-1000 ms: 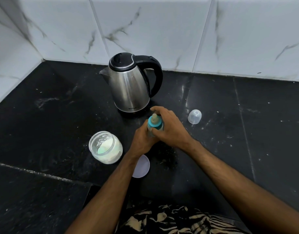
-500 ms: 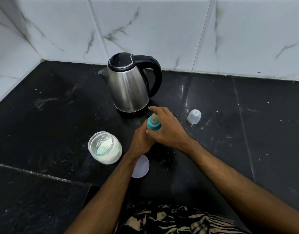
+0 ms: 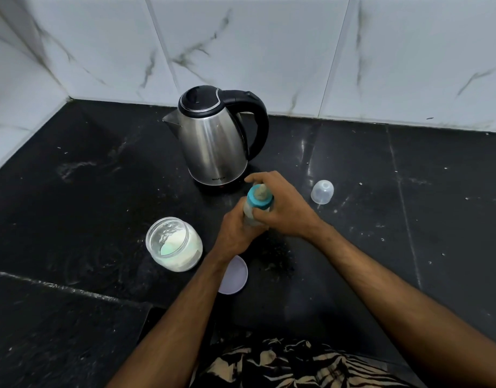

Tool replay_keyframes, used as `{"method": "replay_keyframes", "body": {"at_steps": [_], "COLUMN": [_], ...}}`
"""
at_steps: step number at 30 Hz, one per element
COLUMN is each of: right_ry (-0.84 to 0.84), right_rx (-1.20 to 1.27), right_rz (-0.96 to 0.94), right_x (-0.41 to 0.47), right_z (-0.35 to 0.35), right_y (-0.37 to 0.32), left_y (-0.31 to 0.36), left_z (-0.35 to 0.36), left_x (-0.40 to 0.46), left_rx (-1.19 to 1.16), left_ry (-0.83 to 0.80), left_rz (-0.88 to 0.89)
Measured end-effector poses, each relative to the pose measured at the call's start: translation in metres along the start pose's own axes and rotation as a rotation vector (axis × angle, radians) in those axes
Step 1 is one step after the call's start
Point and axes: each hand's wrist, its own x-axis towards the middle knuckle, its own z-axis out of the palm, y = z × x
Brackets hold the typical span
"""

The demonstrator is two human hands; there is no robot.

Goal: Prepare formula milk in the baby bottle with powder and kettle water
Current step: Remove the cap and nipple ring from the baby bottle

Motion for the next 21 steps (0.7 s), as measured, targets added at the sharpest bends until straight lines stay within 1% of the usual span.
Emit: {"method": "replay_keyframes", "body": {"at_steps": [4,6,8,12,17,21], "right_ry": [0.067,0.100,0.129,0.113,0.081,0.092], "right_rx": [0.143,0.191,0.187,0.219,0.146,0.027], "right_rz": [-0.002,0.038,0.084,0.189,0.238,0.206], "right_x": [-0.001,-0.005,-0.012,-0.031,-0.057,-0.073], "right_z": [-0.019,-0.032,-0.046,-0.065,-0.071,-0.066], "right_y": [-0.001,0.002,0.008,0.035,0.074,0.095], "left_y": [-0.001,-0.004,-0.005,-0.008,-0.012,-0.013], "left_z": [-0.001,0.000,0.001,0.002,0.003,0.004], "left_x": [0.000,-0.001,0.000,0.002,0.004,0.004], "left_rx": [-0.016,-0.015,-0.006,0.018,0.020,0.023], "left_ry": [0.001,0.012,0.022,0.040,0.048,0.058], "left_rz": [-0.022,-0.017,-0.010,0.014,0.023,0.026]}}
